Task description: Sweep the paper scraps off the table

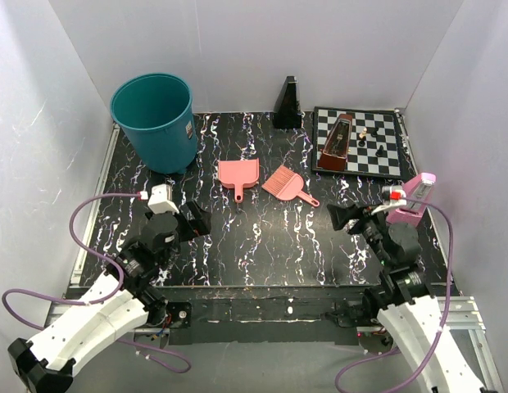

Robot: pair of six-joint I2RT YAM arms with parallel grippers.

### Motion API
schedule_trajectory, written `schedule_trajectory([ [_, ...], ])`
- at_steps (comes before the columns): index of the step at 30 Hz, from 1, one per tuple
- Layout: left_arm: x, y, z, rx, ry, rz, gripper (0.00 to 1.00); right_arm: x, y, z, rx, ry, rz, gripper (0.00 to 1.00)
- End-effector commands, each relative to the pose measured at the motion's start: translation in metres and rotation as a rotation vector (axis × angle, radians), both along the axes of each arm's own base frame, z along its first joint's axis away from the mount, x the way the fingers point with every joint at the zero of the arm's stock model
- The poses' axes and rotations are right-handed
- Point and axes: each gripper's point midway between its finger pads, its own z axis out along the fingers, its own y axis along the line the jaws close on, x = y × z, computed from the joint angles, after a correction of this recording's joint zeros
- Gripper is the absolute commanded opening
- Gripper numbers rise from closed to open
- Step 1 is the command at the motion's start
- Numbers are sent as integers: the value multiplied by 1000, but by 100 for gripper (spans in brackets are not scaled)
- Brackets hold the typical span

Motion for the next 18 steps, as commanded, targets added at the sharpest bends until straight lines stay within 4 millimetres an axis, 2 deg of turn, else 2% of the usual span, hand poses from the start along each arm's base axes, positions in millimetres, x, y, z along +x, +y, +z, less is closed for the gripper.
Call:
schedule_trajectory([
  [1,1,1,-17,-22,-8,26,98,-6,-17,-17,-11,-79,-71,84],
  [8,2,1,-27,-21,-17,26,98,-15,-28,-23,24,-106,-122,82],
  [18,5,8,-26,5,-19,64,98,-12,-25,-31,-15,-51,-105,82],
])
